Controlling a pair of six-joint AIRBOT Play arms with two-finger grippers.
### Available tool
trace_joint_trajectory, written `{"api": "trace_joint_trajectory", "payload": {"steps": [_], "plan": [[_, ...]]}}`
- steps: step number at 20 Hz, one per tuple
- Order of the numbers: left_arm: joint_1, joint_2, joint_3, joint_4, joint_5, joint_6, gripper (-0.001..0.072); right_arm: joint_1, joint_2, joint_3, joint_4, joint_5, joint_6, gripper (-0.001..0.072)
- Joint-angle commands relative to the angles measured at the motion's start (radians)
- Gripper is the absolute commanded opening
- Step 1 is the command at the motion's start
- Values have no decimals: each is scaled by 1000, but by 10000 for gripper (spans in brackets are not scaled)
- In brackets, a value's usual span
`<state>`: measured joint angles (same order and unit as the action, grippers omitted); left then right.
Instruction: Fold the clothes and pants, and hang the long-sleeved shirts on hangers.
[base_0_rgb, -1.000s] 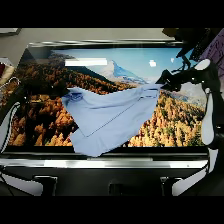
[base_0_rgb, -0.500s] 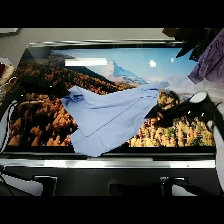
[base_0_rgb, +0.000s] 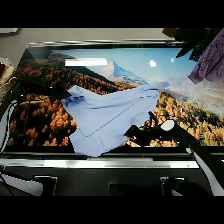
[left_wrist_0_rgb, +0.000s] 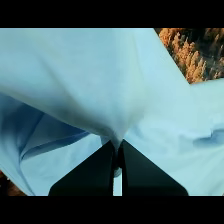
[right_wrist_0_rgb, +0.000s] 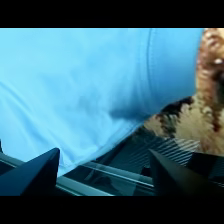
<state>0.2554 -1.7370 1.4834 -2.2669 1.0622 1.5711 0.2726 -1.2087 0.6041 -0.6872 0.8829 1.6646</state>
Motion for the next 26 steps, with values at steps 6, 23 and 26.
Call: {"api": "trace_joint_trajectory", "payload": {"steps": [6, 23, 26], "plan": [[1, 0, 1, 1, 5, 1, 18, 150, -84, -13, 67, -271, 79, 567], [216, 322, 2, 6, 32, -48, 17, -265, 306, 438, -175, -47, -34, 28], [287, 468, 2, 7, 66, -153, 17, -370, 332, 707, -175, 92, -79, 28]]}}
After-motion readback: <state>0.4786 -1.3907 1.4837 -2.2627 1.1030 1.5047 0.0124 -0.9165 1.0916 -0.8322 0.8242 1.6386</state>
